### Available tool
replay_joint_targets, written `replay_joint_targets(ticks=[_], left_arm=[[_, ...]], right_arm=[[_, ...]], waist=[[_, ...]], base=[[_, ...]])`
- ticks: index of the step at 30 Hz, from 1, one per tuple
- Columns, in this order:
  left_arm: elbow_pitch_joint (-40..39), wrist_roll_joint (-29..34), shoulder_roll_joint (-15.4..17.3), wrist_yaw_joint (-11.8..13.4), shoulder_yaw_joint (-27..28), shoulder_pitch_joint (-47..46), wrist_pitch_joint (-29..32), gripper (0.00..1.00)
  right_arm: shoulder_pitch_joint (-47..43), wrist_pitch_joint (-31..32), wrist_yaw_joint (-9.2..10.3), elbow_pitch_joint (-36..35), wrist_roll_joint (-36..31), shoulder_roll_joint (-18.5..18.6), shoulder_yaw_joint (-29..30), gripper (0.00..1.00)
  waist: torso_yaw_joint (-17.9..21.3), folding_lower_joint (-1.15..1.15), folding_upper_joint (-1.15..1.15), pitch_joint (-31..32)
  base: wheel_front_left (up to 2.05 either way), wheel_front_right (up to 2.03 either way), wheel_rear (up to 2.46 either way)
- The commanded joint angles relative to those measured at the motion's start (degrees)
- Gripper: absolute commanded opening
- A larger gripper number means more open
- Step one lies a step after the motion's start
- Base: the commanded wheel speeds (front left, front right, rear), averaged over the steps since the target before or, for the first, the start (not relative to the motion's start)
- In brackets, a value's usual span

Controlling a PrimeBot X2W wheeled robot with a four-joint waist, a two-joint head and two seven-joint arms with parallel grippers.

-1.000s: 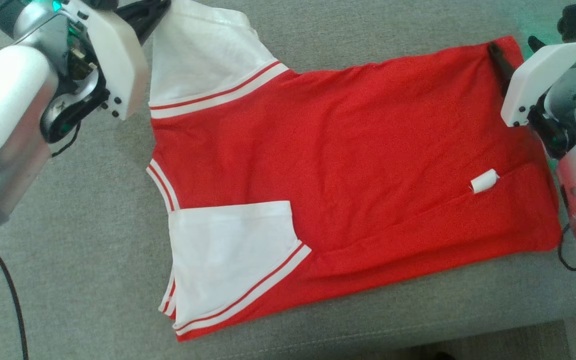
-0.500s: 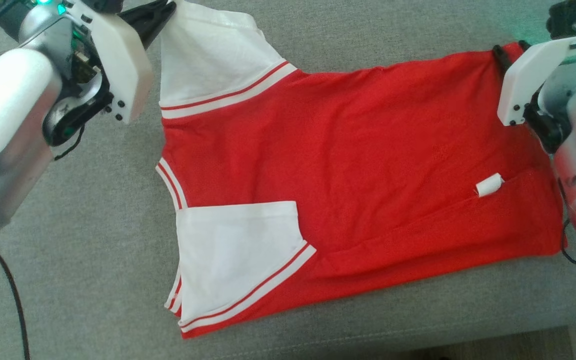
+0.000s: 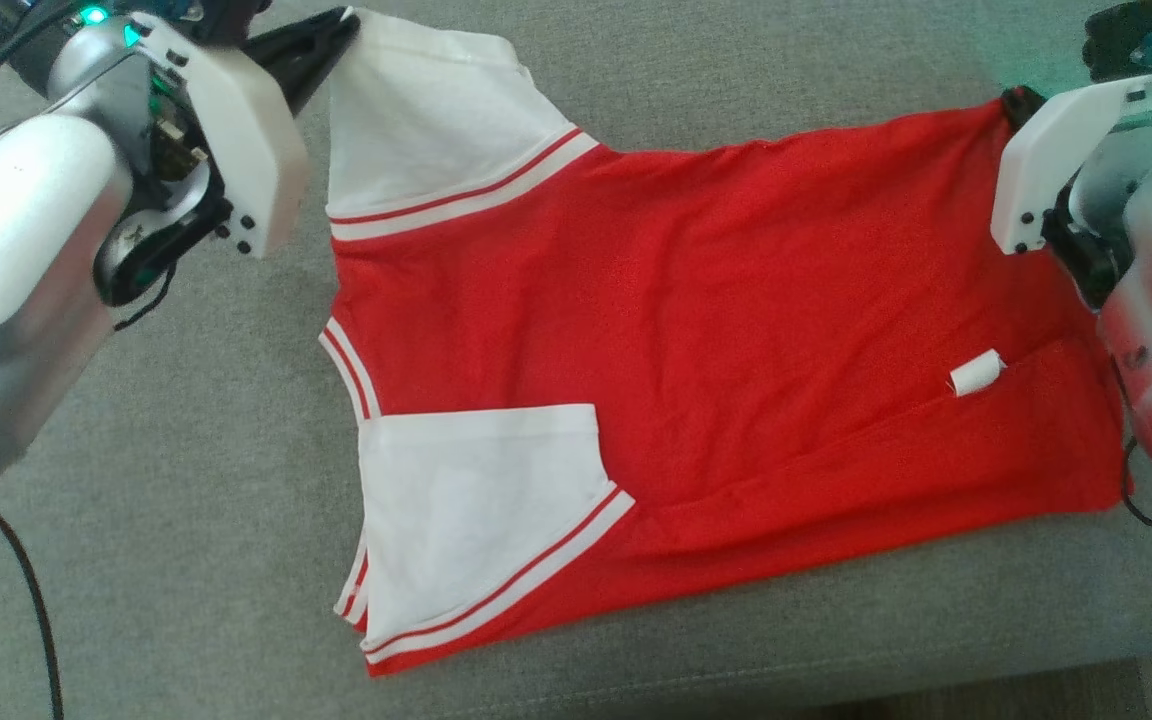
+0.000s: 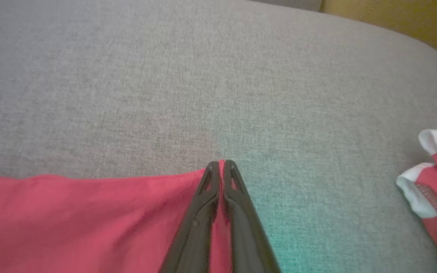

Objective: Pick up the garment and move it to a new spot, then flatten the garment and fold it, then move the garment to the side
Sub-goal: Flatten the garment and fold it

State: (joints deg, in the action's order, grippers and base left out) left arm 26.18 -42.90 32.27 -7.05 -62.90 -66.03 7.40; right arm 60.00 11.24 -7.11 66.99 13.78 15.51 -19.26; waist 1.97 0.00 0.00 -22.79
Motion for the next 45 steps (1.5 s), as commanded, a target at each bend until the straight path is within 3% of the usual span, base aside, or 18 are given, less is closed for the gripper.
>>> replay_joint_targets(ticks=[1, 10, 16, 20, 26, 34, 45], left_arm=[[-0.5, 0.7, 2.2, 0.2, 2.8, -2.5, -1.5, 0.00], [4.2, 1.2, 0.4, 1.4, 6.3, -5.1, -11.9, 0.00], [6.7, -1.6, -1.4, 1.0, 6.9, -3.7, -12.6, 0.00], [4.1, -6.2, -1.3, 1.0, 8.3, 1.0, -12.3, 0.00], [-3.6, -9.8, 1.3, 3.0, 9.1, 8.2, -12.4, 0.00], [-19.8, -12.8, 7.2, 9.9, 10.0, 20.3, -14.3, 0.00], [-36.6, -11.4, 13.7, 20.3, 7.6, 33.7, -15.9, 0.00]], right_arm=[[1.8, -1.6, -0.37, -1.4, 0.9, -0.4, 0.0, 0.00], [3.7, -8.3, -0.37, -2.5, 7.8, 1.2, 4.2, 0.00], [1.6, -11.0, -0.37, -4.7, 11.5, 2.7, 3.4, 0.00], [-2.0, -12.1, -0.37, -6.7, 14.6, 4.0, 2.7, 0.00], [-7.3, -13.2, -0.37, -8.9, 16.8, 5.9, 1.6, 0.00], [-14.7, -14.9, -0.37, -13.1, 18.8, 7.8, 1.7, 0.00], [-23.6, -14.2, -0.37, -18.6, 18.7, 9.6, 5.8, 0.00]], waist=[[0.1, 0.00, 0.00, 0.1], [0.4, 0.00, 0.00, 0.3], [-0.3, 0.00, 0.00, 1.8], [-0.8, 0.00, 0.00, 2.8], [-1.7, 0.00, 0.00, 3.6], [-2.5, 0.00, 0.00, 4.5], [-2.2, 0.00, 0.00, 5.6]], base=[[0.00, 0.00, 0.00], [0.00, 0.00, 0.00], [0.00, 0.00, 0.00], [0.00, 0.00, 0.00], [0.00, 0.00, 0.00], [0.00, 0.00, 0.00], [0.00, 0.00, 0.00]])
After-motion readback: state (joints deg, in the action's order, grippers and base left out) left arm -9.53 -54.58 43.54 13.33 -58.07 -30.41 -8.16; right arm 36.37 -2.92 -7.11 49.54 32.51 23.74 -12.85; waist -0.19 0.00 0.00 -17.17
